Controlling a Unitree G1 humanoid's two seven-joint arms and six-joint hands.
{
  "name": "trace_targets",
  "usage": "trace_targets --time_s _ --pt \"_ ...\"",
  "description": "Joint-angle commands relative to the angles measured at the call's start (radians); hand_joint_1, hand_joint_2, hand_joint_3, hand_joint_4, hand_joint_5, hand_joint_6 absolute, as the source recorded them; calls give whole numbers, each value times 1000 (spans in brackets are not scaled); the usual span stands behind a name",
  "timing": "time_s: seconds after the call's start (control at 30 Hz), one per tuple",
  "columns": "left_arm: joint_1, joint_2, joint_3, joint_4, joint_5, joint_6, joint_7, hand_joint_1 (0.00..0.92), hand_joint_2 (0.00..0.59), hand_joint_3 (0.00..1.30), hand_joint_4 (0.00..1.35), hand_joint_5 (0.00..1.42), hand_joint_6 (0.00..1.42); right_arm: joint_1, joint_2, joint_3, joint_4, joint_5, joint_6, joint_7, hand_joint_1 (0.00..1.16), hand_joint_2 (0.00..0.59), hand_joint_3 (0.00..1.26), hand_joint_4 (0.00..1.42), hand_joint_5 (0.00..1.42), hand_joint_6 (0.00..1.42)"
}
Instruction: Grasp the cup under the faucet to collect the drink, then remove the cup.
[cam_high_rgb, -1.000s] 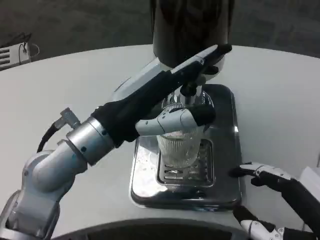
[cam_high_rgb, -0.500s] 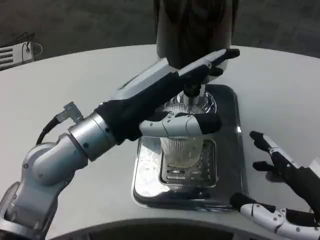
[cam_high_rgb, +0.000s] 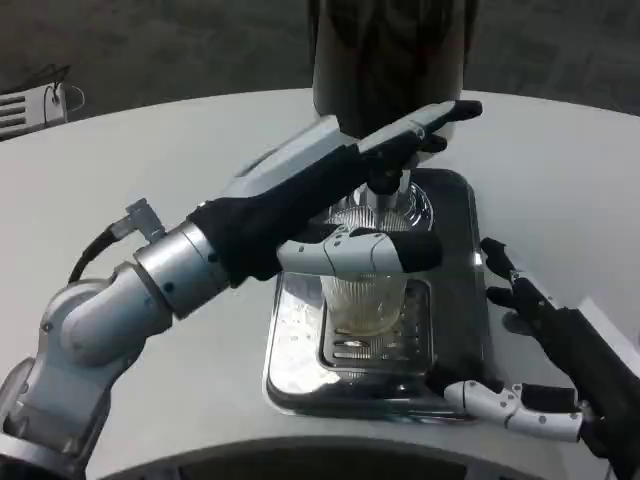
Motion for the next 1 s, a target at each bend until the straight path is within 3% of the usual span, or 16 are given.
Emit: trace_targets --time_s 0.03,1.0 --pt "23 17 -29 10 33 11 -43 0 0 61 0 100 157 -40 14 24 59 -1 -38 -46 778 224 0 0 75 100" --pt "23 44 -26 -22 38 6 -52 0 0 60 0 100 156 -192 42 89 232 -3 -68 -126 782 224 0 0 40 57"
